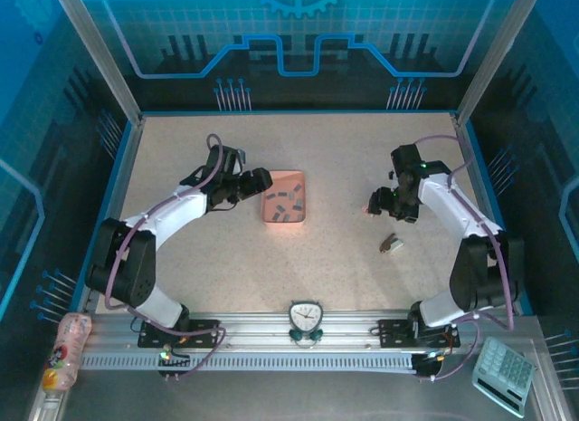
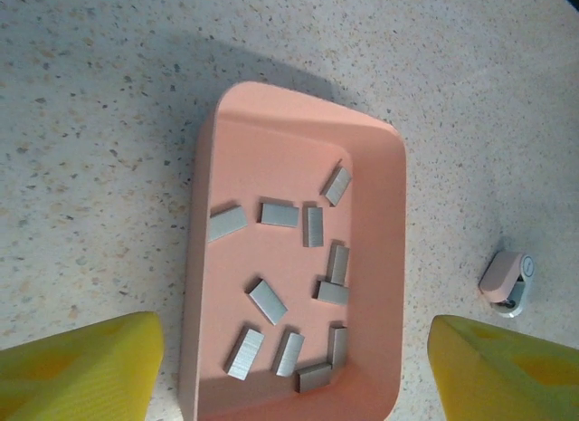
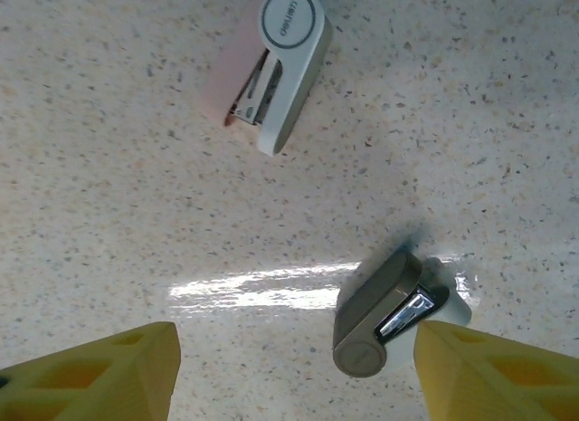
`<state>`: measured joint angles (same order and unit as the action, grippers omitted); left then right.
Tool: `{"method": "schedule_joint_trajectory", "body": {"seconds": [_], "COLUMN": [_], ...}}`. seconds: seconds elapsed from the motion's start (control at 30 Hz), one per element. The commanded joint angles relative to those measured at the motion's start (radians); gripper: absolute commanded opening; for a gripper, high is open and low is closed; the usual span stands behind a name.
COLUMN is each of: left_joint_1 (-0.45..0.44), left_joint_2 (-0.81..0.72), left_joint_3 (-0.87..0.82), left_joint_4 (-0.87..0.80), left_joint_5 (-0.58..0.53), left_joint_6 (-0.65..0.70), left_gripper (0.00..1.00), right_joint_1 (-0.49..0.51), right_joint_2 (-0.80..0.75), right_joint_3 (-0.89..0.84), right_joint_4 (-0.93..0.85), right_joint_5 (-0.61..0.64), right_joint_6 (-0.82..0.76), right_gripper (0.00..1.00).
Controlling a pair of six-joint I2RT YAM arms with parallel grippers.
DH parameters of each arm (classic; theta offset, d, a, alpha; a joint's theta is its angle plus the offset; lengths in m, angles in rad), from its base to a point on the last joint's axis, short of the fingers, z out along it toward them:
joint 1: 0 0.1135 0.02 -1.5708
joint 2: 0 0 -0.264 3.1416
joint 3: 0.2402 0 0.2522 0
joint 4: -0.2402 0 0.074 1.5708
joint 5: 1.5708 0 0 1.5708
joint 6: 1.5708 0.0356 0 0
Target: Load the staples into the stapler
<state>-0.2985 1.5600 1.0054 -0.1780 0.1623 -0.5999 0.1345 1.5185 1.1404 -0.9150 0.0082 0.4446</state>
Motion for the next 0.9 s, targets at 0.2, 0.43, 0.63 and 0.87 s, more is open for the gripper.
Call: {"method": "schedule_joint_trajectory", "body": {"seconds": [0.2,0.43,0.63,0.87], "left_joint_1": [-0.004,0.0,0.002,0.003], "left_joint_2": [-0.017,-0.012,0.014,0.042], "left_joint_3": [-0.042,-0.051,-0.037,-0.021], "left_joint_4": [-0.037,-0.034,-0.031,-0.025], "left_joint_5": [-0.028,-0.035,-0.022,-0.012], "left_joint_6": [0.023,0.029,0.029,0.026], "left_gripper": [0.78,0.78,0.78,0.78], "right_joint_1": [0.01,0.01,0.011,0.011], "right_joint_2": [0.205,0.313,0.372,0.443], "right_joint_3": [0.138,0.19,0.217,0.249], "right_joint_4": [0.049,0.066,0.079,0.098], "right_joint_5": [-0.018,-0.025,-0.04,-0.056], "right_joint_6": [-0.009,-0.027,-0.027,-0.022], "right_gripper": [0.66,0.57,0.56,0.63]}}
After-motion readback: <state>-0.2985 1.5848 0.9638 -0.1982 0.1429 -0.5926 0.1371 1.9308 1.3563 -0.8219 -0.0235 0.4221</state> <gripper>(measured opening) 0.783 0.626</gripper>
